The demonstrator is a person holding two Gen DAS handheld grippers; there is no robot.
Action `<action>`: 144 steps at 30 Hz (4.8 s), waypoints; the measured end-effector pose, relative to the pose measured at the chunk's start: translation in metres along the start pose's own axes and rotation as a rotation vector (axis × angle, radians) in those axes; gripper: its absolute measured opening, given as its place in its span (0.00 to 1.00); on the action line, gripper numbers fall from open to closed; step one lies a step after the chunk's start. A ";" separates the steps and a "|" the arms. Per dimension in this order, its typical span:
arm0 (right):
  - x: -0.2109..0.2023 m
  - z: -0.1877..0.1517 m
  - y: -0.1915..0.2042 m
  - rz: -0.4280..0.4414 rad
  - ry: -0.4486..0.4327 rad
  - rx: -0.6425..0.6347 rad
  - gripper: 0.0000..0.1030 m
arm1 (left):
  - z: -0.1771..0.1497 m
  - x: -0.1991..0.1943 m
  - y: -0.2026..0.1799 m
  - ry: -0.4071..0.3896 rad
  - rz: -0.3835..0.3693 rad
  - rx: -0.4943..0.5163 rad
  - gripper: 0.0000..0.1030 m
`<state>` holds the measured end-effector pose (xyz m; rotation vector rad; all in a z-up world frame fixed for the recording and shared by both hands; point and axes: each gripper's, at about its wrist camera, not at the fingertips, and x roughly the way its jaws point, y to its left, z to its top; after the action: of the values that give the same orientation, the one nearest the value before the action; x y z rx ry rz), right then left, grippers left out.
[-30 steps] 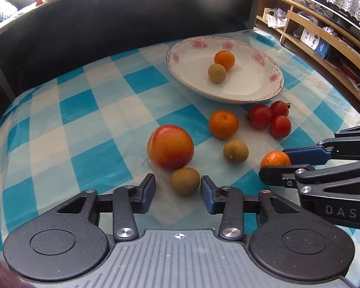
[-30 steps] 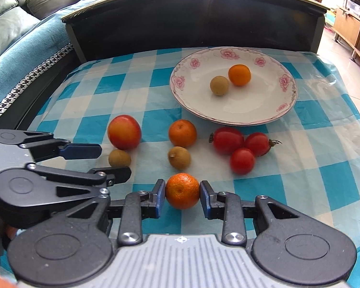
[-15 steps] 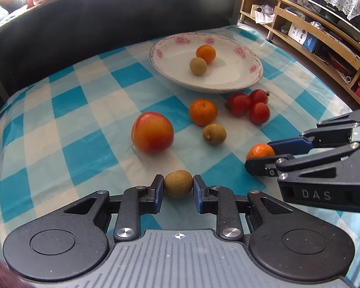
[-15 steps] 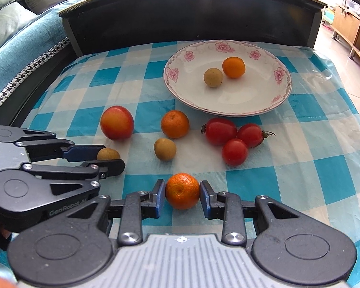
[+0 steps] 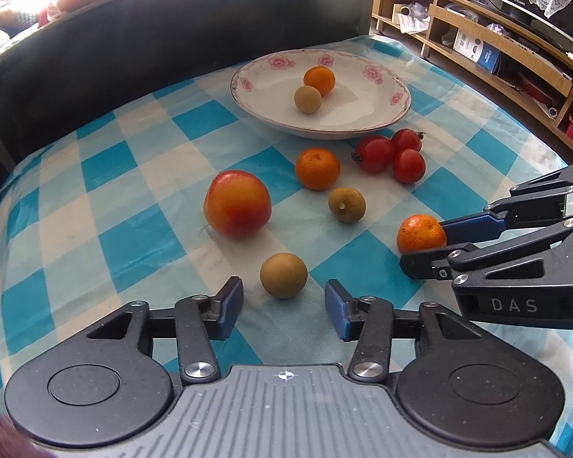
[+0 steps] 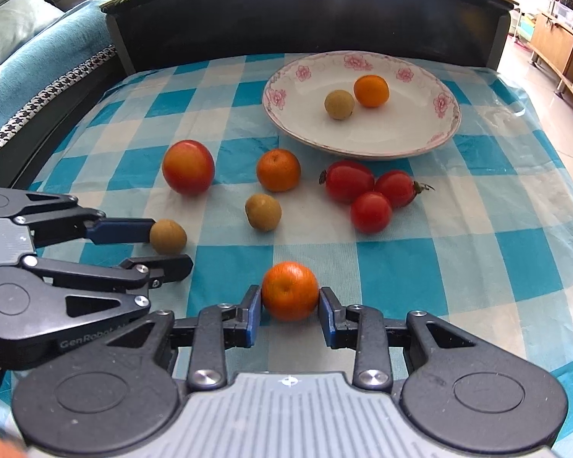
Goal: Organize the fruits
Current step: 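Carry the longan in the left tool while the right carries the tangerine over the plate, then open the left tool releasing the longan while the right releases the tangerine into the plate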
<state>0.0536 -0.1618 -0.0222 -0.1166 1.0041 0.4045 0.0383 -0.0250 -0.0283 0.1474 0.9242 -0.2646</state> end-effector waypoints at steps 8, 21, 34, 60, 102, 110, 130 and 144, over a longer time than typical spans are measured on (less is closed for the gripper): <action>-0.001 0.002 -0.004 0.007 -0.016 0.018 0.39 | 0.004 0.003 0.004 -0.014 0.001 -0.026 0.60; 0.002 0.004 -0.002 -0.012 -0.010 -0.004 0.41 | 0.006 0.005 0.005 -0.022 0.007 -0.053 0.41; 0.001 0.003 -0.002 -0.037 0.006 -0.009 0.34 | 0.007 0.002 0.004 -0.014 -0.022 -0.056 0.32; -0.020 0.011 -0.007 -0.058 -0.062 0.036 0.34 | 0.033 -0.014 -0.015 -0.087 -0.048 -0.035 0.32; 0.023 0.094 -0.064 -0.098 -0.134 0.095 0.34 | 0.118 0.045 -0.004 -0.113 -0.021 -0.026 0.30; 0.035 0.097 -0.069 -0.108 -0.122 0.089 0.34 | 0.120 0.054 -0.002 -0.100 -0.022 -0.038 0.30; 0.045 0.101 -0.070 -0.119 -0.116 0.075 0.34 | 0.120 0.060 0.001 -0.093 -0.015 -0.053 0.32; 0.040 0.102 -0.072 -0.139 -0.134 0.076 0.35 | 0.124 0.053 0.003 -0.118 -0.016 -0.063 0.42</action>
<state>0.1808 -0.1882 -0.0071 -0.0888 0.8719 0.2439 0.1649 -0.0605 0.0033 0.0654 0.8159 -0.2565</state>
